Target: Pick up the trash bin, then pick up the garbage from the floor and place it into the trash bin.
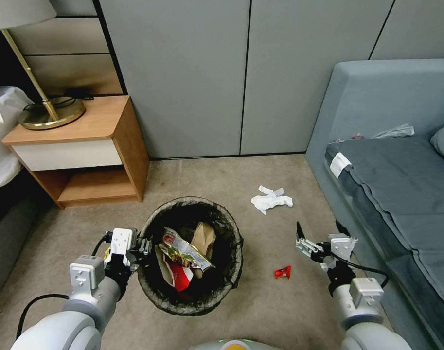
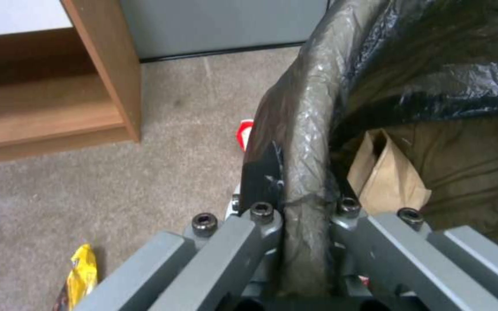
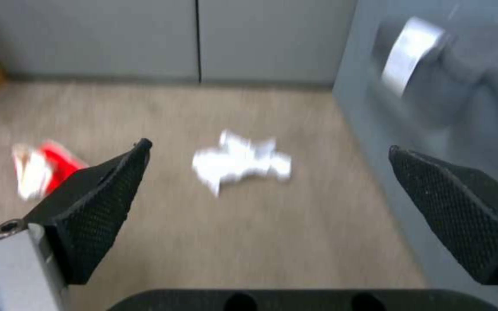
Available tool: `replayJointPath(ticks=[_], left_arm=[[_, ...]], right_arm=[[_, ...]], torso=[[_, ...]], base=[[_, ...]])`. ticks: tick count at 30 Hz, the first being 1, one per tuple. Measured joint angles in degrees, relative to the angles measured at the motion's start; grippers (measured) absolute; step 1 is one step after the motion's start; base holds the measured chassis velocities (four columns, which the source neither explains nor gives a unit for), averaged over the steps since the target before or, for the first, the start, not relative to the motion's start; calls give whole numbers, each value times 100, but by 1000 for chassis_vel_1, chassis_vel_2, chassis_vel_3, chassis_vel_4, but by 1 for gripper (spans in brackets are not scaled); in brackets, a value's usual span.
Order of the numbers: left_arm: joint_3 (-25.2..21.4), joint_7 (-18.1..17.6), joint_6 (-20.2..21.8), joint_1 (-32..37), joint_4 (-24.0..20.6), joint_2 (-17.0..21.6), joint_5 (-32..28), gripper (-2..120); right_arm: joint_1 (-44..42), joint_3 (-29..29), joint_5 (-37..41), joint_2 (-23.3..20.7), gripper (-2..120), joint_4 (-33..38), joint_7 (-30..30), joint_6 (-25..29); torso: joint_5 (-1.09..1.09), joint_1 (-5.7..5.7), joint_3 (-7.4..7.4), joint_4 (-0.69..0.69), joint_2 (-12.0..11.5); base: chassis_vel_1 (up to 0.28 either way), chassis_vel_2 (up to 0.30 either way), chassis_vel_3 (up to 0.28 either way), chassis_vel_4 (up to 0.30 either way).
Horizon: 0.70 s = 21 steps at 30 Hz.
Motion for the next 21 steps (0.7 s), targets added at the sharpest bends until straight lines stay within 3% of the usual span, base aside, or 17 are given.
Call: replayJointPath(ticks=[5,21], left_arm=[[-23,-10,10,41,0,5,-17,1],[-78,-33,38,132,0,126,-31,1]], right_arm=[[307,0,281,-75,100,-699,-514,-402],[1322,-284,532,-160,100,-2393,-807,-659]], torso=[[-1,0,0,0,0],[0,0,0,0,0]], base=[[0,0,0,0],[0,0,0,0]])
